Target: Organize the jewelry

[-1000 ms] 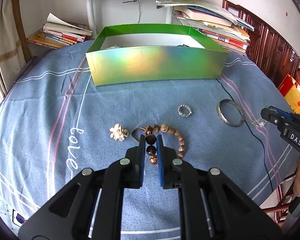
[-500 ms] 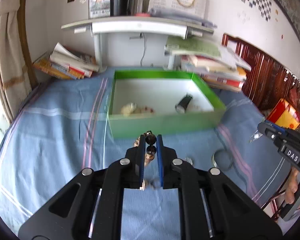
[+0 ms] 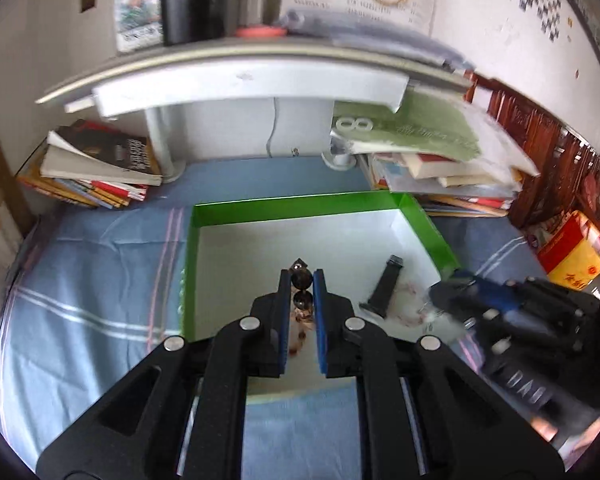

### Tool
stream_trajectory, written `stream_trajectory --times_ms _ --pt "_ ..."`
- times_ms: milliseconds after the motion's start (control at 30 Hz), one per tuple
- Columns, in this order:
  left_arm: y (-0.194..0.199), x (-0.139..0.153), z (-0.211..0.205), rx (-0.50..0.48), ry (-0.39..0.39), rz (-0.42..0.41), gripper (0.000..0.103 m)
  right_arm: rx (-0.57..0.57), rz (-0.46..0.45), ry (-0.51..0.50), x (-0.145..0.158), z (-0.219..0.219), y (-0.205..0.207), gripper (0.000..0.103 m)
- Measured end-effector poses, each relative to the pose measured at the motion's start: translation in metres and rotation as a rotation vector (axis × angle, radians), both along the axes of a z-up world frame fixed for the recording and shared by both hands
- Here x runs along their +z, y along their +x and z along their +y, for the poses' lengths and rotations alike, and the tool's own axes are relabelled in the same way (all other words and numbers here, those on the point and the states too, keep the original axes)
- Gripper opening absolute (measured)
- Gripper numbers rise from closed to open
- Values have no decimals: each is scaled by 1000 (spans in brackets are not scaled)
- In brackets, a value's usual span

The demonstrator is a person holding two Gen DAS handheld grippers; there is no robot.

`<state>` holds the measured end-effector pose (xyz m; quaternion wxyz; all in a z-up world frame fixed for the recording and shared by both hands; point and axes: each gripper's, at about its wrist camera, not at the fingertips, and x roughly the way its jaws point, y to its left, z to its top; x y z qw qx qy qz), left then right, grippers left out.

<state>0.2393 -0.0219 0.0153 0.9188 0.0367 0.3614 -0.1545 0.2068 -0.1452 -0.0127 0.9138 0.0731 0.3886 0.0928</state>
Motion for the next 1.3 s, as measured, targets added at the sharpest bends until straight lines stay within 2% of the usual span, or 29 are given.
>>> stream_trajectory --times_ms 100,133,233,367,467,533,600,667,767,833,967,1133,1200,1233,1300 --pt "17 -17 -8 9 16 37 12 5 24 -13 -14 9 9 28" --pt "21 -24 -9 14 18 51 13 8 22 -15 -15 11 8 34" --pt "18 -31 -4 24 15 54 28 10 -22 -32 -9 7 -12 43" --pt "-12 -29 14 67 71 9 46 -1 -70 -43 -5 -13 -58 46" --pt "-49 -36 32 94 122 -17 56 -47 -33 -74 -22 -31 -89 47" --pt "-69 -48 44 105 134 -3 60 -87 11 -96 -40 -42 -104 47" --pt "-87 -61 54 117 137 28 60 -121 49 -108 -55 -51 -119 47" --pt "-105 -75 67 129 119 70 60 -143 74 -71 -66 -61 -135 47" --pt "-123 -87 78 131 87 102 63 -160 71 -21 -71 -67 -155 47" --pt "-129 -94 79 126 85 112 68 -124 69 -16 -70 -57 -161 47" --pt "-134 -105 76 123 82 140 69 -39 75 -48 -71 -28 -154 47" --pt "-135 -111 70 112 78 153 70 -16 102 -83 -81 -6 -134 47" --pt "-136 -112 67 103 78 156 71 -16 117 -114 -86 2 -129 40" --pt "-137 -113 66 100 80 156 71 -7 124 -122 -88 4 -129 24" --pt "-139 -114 65 94 83 155 72 -3 113 -145 -89 7 -134 13"
